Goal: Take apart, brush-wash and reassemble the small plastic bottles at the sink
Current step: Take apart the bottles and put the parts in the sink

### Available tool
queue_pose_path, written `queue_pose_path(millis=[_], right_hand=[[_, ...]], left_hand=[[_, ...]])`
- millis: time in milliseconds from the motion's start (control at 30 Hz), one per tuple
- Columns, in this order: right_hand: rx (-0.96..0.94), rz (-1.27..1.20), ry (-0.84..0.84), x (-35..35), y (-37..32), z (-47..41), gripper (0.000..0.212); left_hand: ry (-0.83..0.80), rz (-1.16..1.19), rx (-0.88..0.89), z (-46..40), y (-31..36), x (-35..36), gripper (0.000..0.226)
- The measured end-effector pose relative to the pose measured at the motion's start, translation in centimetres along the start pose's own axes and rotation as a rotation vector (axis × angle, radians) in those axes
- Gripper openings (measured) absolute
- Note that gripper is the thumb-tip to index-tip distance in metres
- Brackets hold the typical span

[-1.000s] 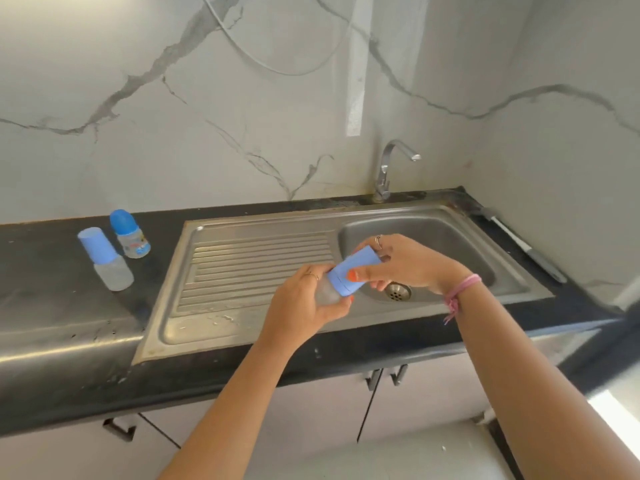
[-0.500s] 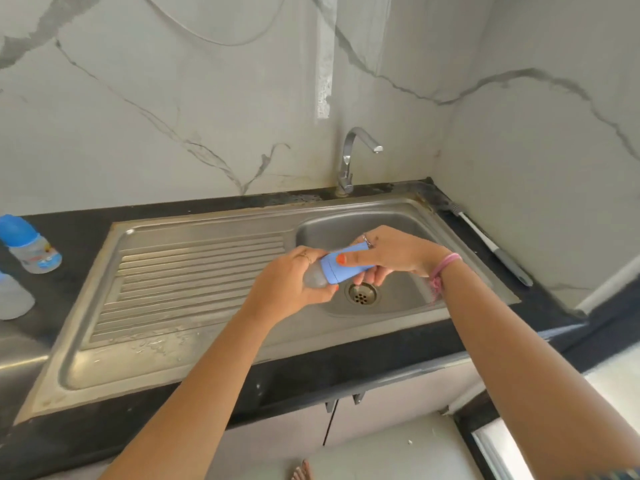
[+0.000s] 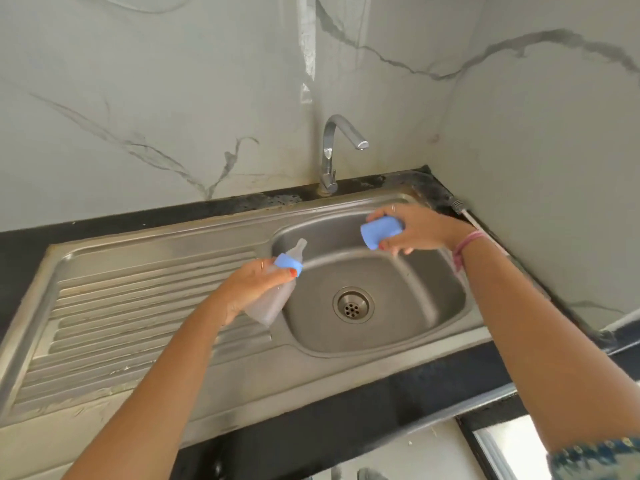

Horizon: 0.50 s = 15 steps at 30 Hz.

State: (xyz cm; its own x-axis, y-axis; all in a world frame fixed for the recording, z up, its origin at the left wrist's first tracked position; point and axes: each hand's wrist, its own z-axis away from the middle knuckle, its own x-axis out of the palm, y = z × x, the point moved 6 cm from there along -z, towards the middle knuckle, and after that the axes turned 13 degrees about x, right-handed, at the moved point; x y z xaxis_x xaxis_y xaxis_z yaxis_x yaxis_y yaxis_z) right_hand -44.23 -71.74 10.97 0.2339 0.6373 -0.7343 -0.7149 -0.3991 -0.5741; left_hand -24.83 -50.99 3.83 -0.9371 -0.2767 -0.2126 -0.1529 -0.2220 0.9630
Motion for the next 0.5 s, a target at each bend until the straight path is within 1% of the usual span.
queue_pose_path(millis=[67, 133, 200, 300, 367, 500], right_hand=[[0.148, 0.118, -0.09, 2.7, 2.4, -2.2, 0.047], [0.244, 0.204, -0.174, 5.6, 5.1, -4.4, 0.042], [0.258, 0.312, -0.244, 8.5, 7.5, -6.0, 0.046], [0.228, 0.545, -0.251, 11.6, 11.4, -7.4, 0.05], [0.256, 0.619, -0.275, 13.2, 14.2, -7.5, 0.054], [0.31, 0.701, -0.42, 15.2, 18.6, -7.5, 0.056]], left_hand=[[0.117, 0.043, 0.027, -1.1, -0.5, 0.2, 0.022], [0.221, 0.106, 0.054, -2.1, -0.8, 0.7, 0.021], [0.277, 0.168, 0.06, -2.9, -1.3, 1.5, 0.032], [0.33, 0.156, 0.062, -3.7, -1.4, 2.6, 0.042], [0.366, 0.119, 0.082, -3.9, -0.9, 3.5, 0.045], [0.364, 0.043, 0.099, -5.1, -0.8, 5.3, 0.042]])
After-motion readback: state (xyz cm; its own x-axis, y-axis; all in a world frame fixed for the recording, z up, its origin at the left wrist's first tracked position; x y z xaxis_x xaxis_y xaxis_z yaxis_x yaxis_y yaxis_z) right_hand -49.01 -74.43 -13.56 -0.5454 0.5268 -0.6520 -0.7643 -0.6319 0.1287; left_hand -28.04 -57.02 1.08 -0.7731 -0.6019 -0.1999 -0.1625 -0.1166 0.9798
